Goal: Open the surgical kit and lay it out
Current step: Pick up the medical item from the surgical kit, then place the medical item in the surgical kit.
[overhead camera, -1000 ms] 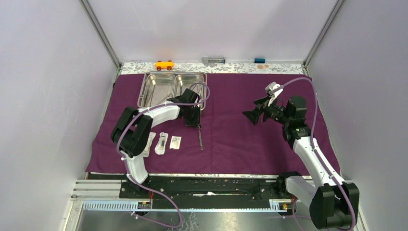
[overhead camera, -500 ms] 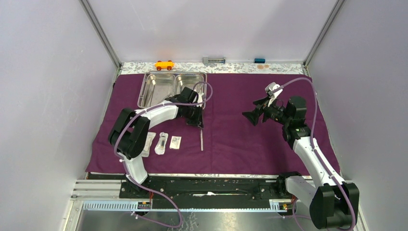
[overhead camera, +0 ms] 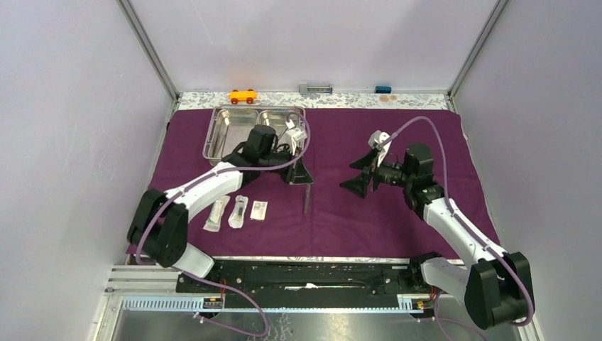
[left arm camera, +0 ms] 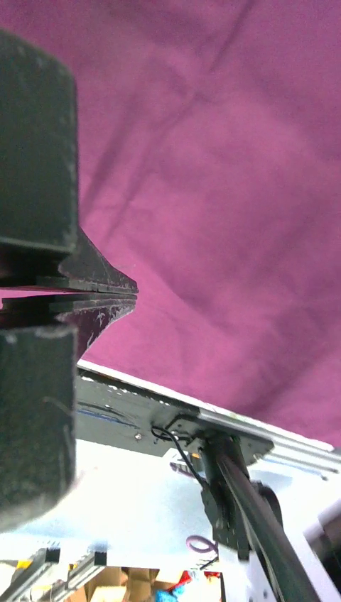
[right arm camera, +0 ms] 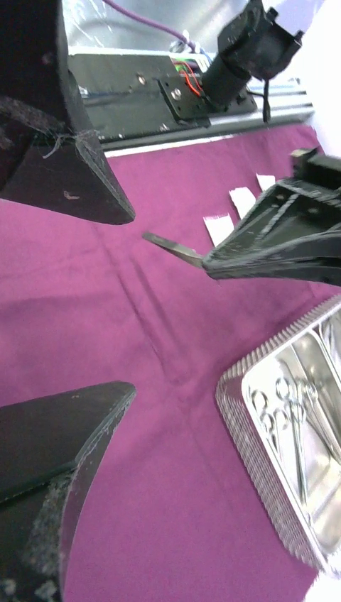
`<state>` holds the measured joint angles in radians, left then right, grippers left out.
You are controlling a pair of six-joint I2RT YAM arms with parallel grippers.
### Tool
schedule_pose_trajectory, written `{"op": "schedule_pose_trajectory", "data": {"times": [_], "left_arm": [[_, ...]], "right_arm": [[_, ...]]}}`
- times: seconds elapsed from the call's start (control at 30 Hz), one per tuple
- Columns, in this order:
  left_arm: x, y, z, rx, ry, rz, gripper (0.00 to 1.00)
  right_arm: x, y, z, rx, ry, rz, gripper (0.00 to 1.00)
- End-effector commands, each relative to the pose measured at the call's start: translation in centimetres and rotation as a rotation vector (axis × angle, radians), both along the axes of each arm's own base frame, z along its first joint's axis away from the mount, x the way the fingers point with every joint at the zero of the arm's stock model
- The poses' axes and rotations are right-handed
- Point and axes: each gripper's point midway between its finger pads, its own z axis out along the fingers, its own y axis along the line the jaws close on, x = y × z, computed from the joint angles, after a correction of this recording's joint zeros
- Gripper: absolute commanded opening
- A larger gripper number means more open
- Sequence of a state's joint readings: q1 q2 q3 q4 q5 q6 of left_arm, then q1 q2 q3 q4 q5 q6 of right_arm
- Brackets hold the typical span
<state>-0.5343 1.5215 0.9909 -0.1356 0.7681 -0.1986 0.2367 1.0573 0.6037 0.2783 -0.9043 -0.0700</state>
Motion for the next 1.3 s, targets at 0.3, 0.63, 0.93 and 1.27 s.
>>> {"op": "schedule_pose_trajectory", "data": {"times": [0.3, 0.63, 0.93, 1.27], "left_arm": [[-1.2, -1.9, 10.5, -0.321, -0.208, -0.137, 0.00], [-2.5, -2.4, 14.2, -0.482, -0.179, -0.180, 0.00], [-2.7, -2.4, 15.0, -0.520, -0.184, -0.170, 0.00], [-2.4, -2.1, 15.1, -0.530, -0.208, -0.148, 0.00]], "right_arm": [[-2.8, 5.1, -0.3, 0.014, -0.027, 0.201, 0.90], [-3.3, 6.0, -1.1, 0.000, -0.022, 0.235, 0.93], [-3.9, 6.5, -0.5, 0.023, -0.003, 0.275, 0.82], [-3.7, 6.8, 0.4, 0.046, 0.029, 0.274, 0.46]]}}
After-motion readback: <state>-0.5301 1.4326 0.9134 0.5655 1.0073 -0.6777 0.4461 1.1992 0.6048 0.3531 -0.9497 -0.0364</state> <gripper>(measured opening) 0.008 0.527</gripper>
